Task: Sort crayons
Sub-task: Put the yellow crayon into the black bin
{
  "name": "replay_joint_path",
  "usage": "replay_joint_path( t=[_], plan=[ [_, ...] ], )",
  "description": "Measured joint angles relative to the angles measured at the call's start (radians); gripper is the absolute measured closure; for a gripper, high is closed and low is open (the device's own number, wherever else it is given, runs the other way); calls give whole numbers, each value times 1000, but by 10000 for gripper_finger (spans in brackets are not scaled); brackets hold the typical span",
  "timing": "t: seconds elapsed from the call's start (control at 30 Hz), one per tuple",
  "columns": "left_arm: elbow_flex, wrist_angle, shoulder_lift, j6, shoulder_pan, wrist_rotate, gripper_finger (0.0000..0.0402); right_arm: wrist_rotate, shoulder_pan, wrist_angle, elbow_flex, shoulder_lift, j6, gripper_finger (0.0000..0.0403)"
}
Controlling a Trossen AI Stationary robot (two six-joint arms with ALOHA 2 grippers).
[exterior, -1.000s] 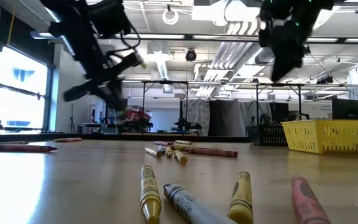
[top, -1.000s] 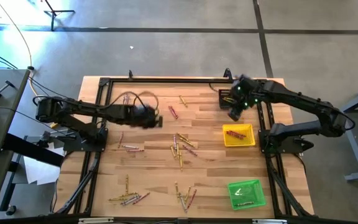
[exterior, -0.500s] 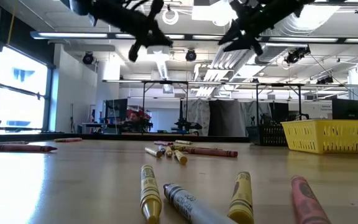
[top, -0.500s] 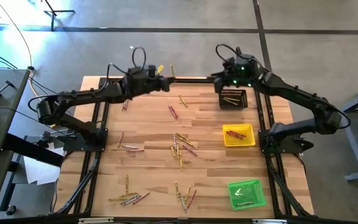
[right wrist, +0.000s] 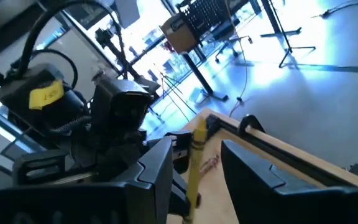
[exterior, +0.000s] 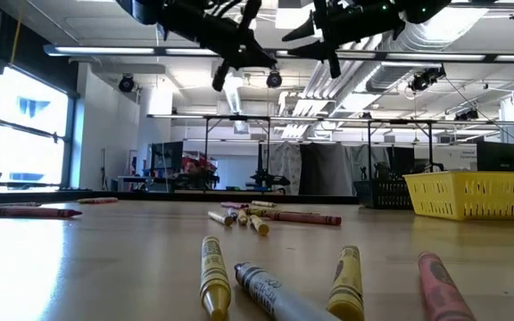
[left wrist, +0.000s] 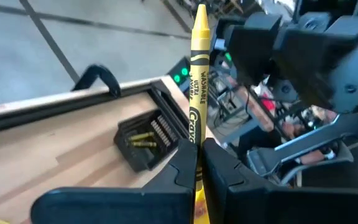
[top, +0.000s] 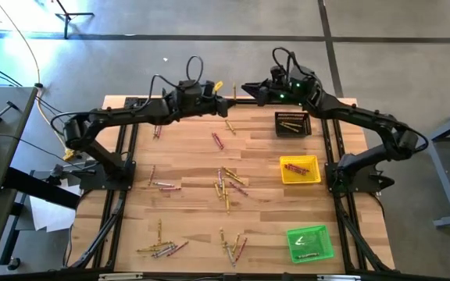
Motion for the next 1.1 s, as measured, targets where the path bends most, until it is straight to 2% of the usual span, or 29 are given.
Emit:
replay_joint_path(
  t=[0.43, 0.77, 1.1],
  plan=[
    [32, 6, 27, 0, 14, 0, 401, 2, 16, -41, 0, 18, -16, 279],
    [32, -6, 27, 0, 14, -9, 401, 4, 50, 60, 0, 113, 21, 279],
    [32, -7, 27, 0, 6, -3, 401, 27, 49, 64, 0, 117, 24, 279]
  ],
)
